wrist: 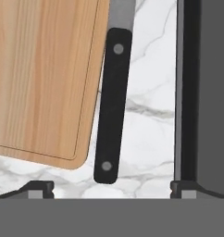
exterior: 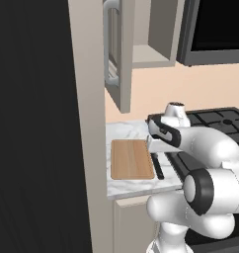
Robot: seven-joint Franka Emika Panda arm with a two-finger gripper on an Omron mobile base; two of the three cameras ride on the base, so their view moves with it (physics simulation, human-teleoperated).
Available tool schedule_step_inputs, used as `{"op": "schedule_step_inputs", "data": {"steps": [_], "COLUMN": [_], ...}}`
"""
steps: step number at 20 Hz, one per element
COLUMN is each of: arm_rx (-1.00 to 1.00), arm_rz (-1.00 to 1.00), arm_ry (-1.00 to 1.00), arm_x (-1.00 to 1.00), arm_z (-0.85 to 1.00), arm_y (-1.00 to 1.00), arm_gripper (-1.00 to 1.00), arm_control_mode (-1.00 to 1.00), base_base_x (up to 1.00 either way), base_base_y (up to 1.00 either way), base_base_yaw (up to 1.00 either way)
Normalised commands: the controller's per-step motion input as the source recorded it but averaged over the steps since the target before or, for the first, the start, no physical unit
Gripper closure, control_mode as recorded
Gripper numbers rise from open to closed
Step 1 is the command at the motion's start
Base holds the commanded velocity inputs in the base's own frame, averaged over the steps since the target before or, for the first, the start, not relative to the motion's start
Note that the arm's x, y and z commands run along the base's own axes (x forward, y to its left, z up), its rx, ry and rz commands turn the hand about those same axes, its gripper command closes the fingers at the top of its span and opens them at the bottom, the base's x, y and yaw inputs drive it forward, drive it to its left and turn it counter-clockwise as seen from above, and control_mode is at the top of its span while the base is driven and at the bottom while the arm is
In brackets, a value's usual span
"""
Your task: Move the cutting board and knife to the sink. Then move spray from the cabinet to the counter.
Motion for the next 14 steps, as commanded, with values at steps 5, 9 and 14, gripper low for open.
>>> {"op": "schedule_step_inputs", "data": {"steps": [5,9,14], "arm_rx": [0.00,0.00,0.00], "arm_rz": [0.00,0.00,0.00], "arm_ry": [0.00,0.00,0.00], "arm_x": [0.00,0.00,0.00], "arm_z": [-0.19,-0.24,-0.24], "arm_y": [0.01,0.19,0.18], "arm_gripper": [-1.00,-1.00,-1.00], "arm_control_mode": [-1.00,-1.00,-1.00], "base_base_x": [0.00,0.00,0.00], "base_base_y": [0.00,0.00,0.00], "base_base_yaw": [0.00,0.00,0.00]}}
